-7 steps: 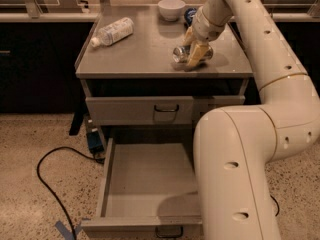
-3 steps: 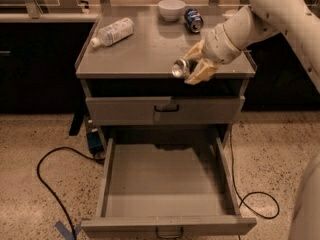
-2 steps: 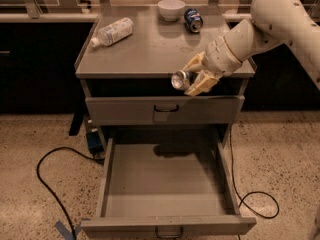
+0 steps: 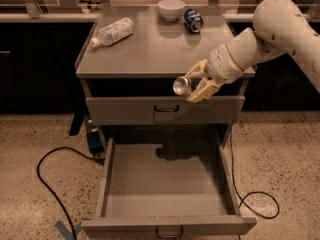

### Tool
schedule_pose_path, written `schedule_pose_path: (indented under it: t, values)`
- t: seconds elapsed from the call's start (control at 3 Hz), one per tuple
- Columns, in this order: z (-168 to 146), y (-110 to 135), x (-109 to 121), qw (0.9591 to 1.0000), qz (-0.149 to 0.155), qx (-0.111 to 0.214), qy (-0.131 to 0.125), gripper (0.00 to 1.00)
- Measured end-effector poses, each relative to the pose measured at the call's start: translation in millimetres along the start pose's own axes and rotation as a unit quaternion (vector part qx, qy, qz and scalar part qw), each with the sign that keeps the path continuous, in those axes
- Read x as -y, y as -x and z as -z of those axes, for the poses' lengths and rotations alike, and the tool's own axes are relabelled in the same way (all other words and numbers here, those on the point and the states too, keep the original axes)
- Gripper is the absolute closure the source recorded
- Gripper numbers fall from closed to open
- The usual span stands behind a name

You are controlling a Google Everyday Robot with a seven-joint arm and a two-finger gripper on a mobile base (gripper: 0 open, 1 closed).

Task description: Place redbull can into middle drawer

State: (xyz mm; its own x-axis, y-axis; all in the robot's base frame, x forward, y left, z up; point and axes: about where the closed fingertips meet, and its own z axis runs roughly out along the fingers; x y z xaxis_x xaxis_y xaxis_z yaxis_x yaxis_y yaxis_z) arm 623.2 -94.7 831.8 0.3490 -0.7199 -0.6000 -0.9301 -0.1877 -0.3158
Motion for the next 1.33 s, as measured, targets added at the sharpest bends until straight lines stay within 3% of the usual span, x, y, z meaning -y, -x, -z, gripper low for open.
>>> schedule_pose_path:
  t: [0.33,0.67,1.0,1.33]
  values:
    - [-18.3,-15.2,-25.9,0.9996,-0.017,0.020,0.007,1.00]
    - [-32.5,-32.0,-61.0,0.9991,-0.029,0.020,0.024,1.00]
    - [-54.4,-44.5,-96.8,0.9977,-0.035,0.020,0.055,1.00]
    - [-67.5,-54.7,-118.3,0.9962,-0.043,0.018,0.074,1.00]
